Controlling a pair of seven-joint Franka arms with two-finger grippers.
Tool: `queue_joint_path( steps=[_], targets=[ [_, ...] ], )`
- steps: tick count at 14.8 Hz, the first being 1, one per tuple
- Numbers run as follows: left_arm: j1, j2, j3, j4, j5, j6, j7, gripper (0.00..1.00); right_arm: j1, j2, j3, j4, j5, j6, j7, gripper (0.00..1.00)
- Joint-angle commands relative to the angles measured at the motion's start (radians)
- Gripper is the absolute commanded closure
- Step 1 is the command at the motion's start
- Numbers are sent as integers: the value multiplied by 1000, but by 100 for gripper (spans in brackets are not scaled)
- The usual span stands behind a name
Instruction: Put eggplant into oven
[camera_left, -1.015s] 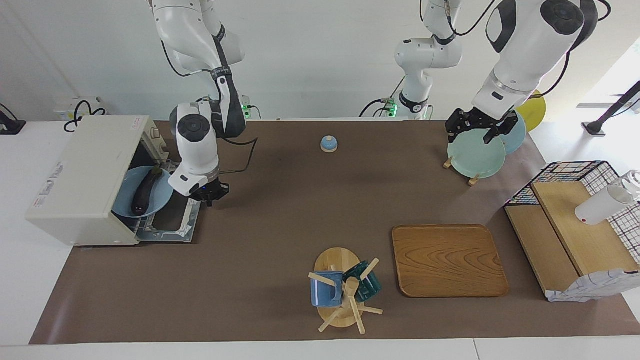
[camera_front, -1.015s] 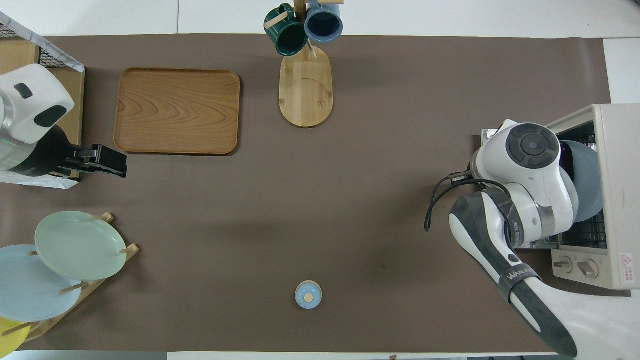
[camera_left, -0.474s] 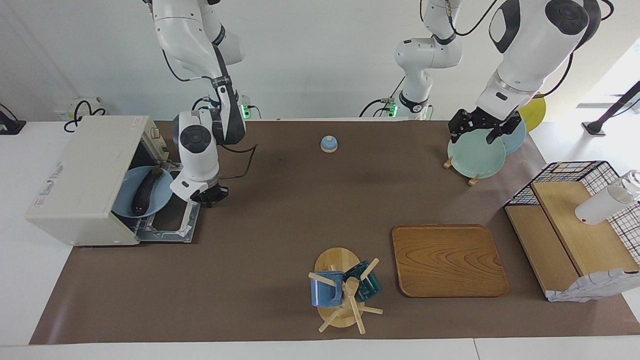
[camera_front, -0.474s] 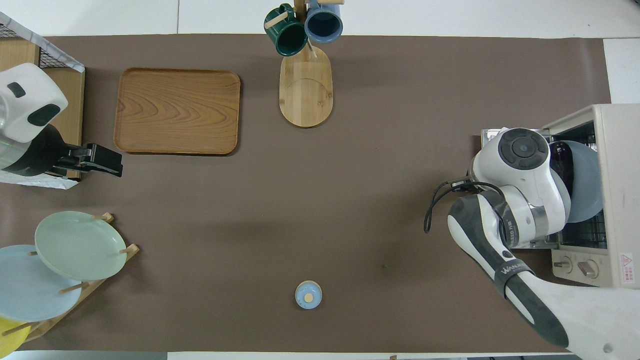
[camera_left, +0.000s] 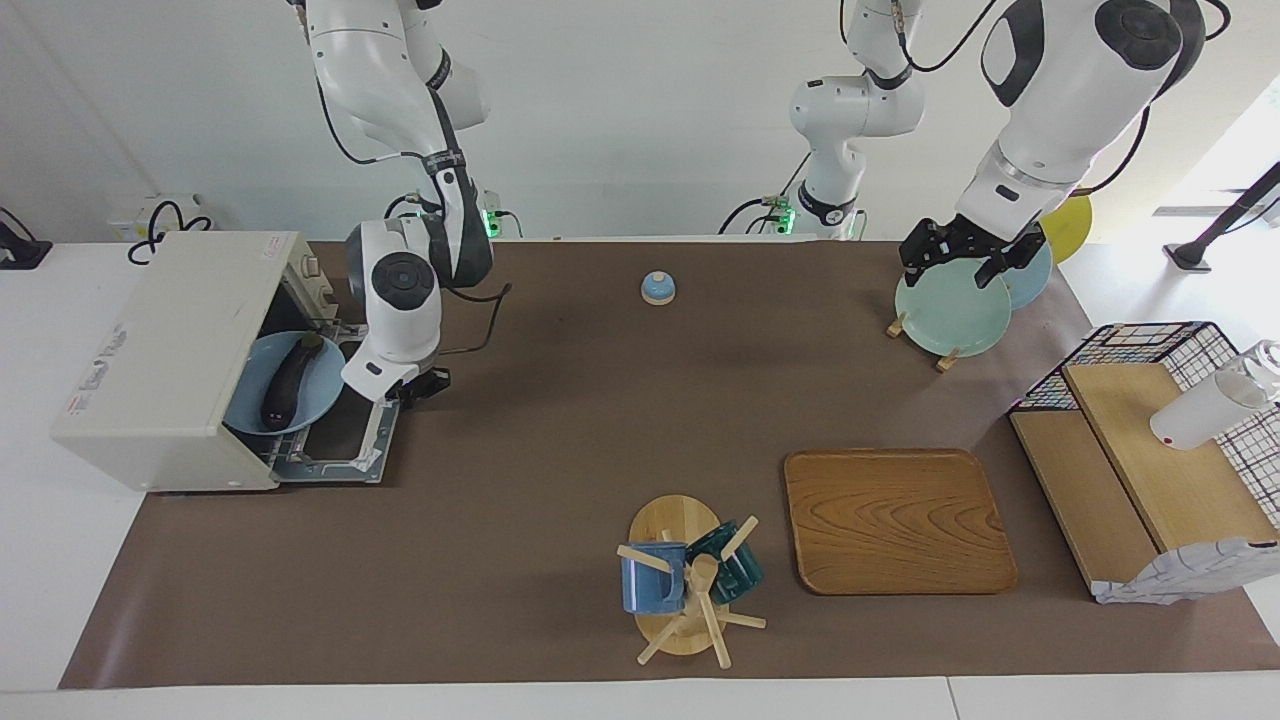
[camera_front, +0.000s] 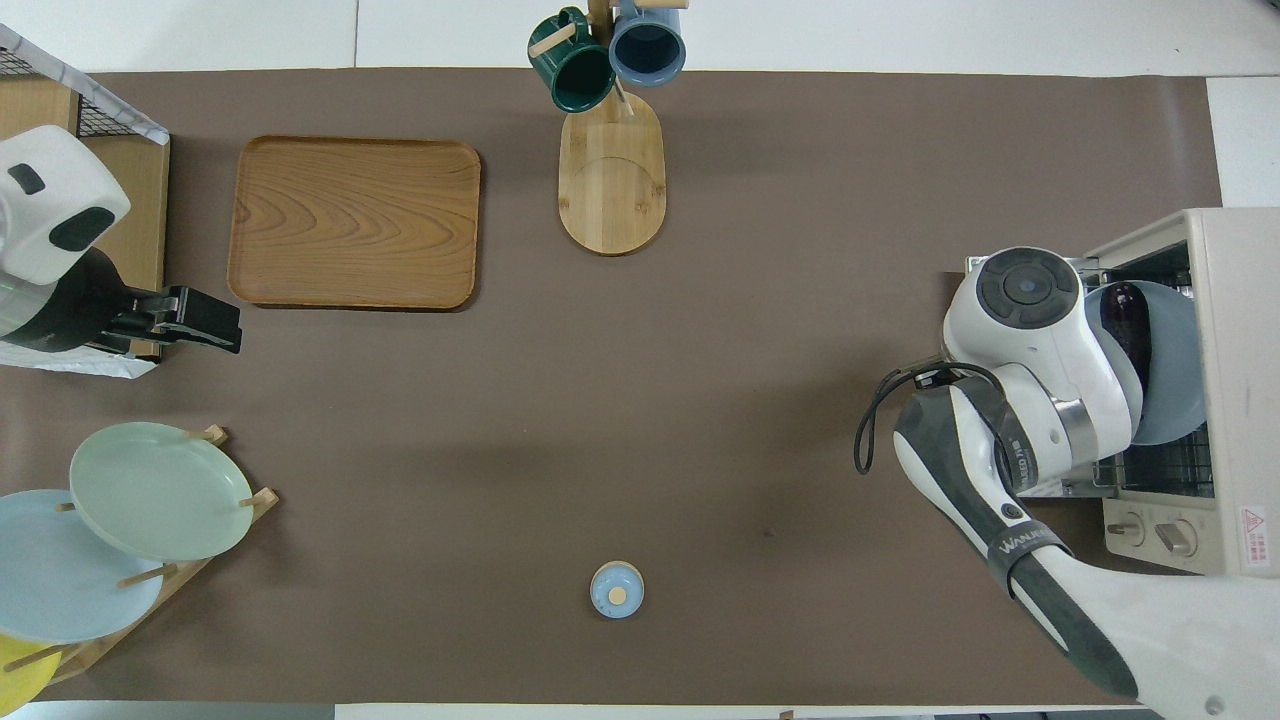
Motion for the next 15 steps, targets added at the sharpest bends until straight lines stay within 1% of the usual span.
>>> queue_joint_path(
  steps=[1, 4, 6, 10, 11, 12, 13, 14, 15],
  targets=[
    [9, -9, -7, -2, 12, -6, -4, 0, -67, -37, -4, 109, -16, -103, -148, 100],
    [9, -9, -7, 0, 12, -6, -4, 0, -144, -89, -4, 123, -12, -152, -247, 100],
    [9, -9, -7, 0, 12, -6, -4, 0, -187, -106, -4, 123, -10, -171, -295, 100],
    [10, -9, -7, -2, 12, -6, -4, 0, -222, -166, -7, 125, -7, -227, -364, 100],
    [10, -9, -7, -2, 12, -6, -4, 0, -214, -173, -4, 148, 14, -267, -357, 100],
    [9, -9, -7, 0, 12, -6, -4, 0, -205, -172, 0, 221, 62, -349, -351, 100],
    [9, -9, -7, -2, 11, -6, -4, 0, -192, -166, 0, 303, 123, -431, -335, 91],
    [9, -9, -7, -2, 12, -6, -4, 0, -175, -161, 0, 377, 198, -486, -305, 82],
    [10, -9, -7, -2, 11, -6, -4, 0, -162, -158, 0, 422, 234, -517, -267, 77]
  ],
)
